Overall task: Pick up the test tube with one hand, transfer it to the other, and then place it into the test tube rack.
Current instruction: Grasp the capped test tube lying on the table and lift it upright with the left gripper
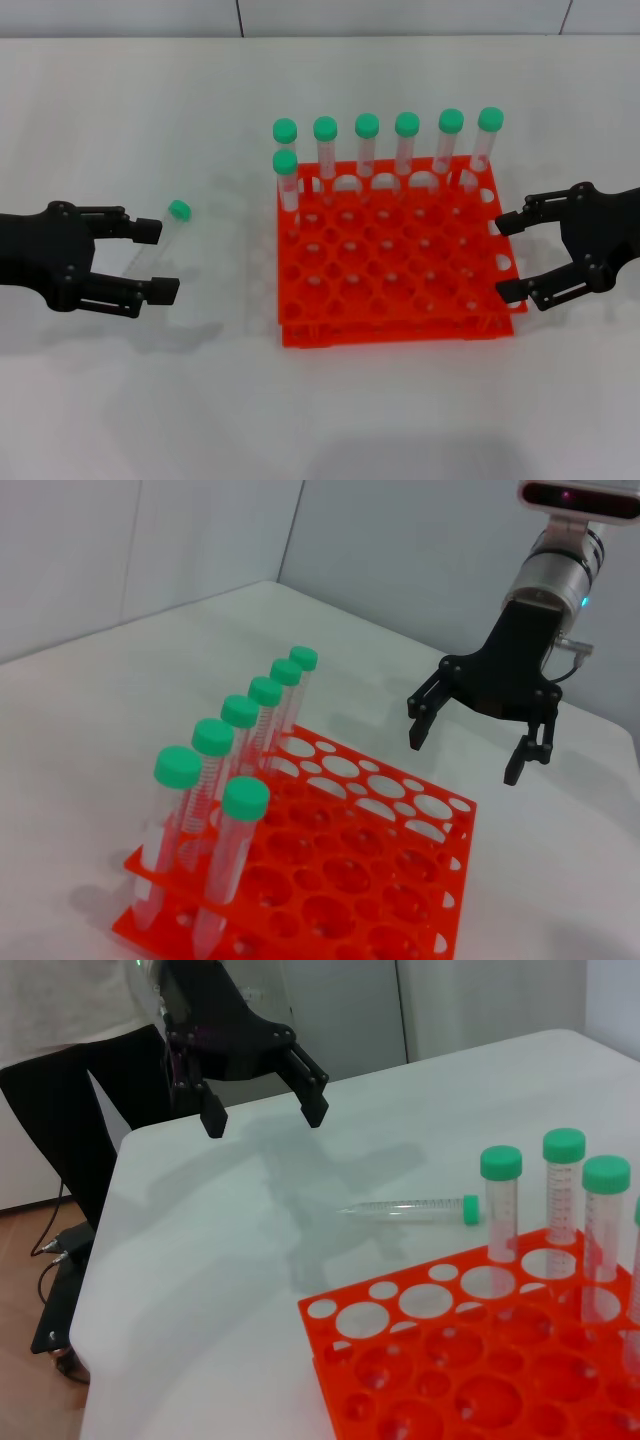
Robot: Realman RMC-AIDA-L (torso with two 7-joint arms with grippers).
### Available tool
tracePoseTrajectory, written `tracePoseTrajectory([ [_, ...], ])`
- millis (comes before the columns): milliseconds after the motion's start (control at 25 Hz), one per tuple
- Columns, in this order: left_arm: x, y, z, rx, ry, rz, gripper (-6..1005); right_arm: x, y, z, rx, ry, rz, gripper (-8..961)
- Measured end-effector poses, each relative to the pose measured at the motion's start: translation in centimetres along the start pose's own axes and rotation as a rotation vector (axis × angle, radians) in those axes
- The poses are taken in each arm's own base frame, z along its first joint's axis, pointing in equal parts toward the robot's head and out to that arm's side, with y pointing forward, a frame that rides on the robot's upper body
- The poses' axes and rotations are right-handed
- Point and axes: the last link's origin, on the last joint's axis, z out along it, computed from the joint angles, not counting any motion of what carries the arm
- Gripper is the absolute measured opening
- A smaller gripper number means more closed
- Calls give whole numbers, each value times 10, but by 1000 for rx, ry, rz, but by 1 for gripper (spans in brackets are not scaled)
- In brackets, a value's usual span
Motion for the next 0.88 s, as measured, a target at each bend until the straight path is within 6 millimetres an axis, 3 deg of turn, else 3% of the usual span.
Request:
tracePoseTrajectory([
  [880,0,0,0,4,-8,-24,878,2,2,2,-4,-4,1,872],
])
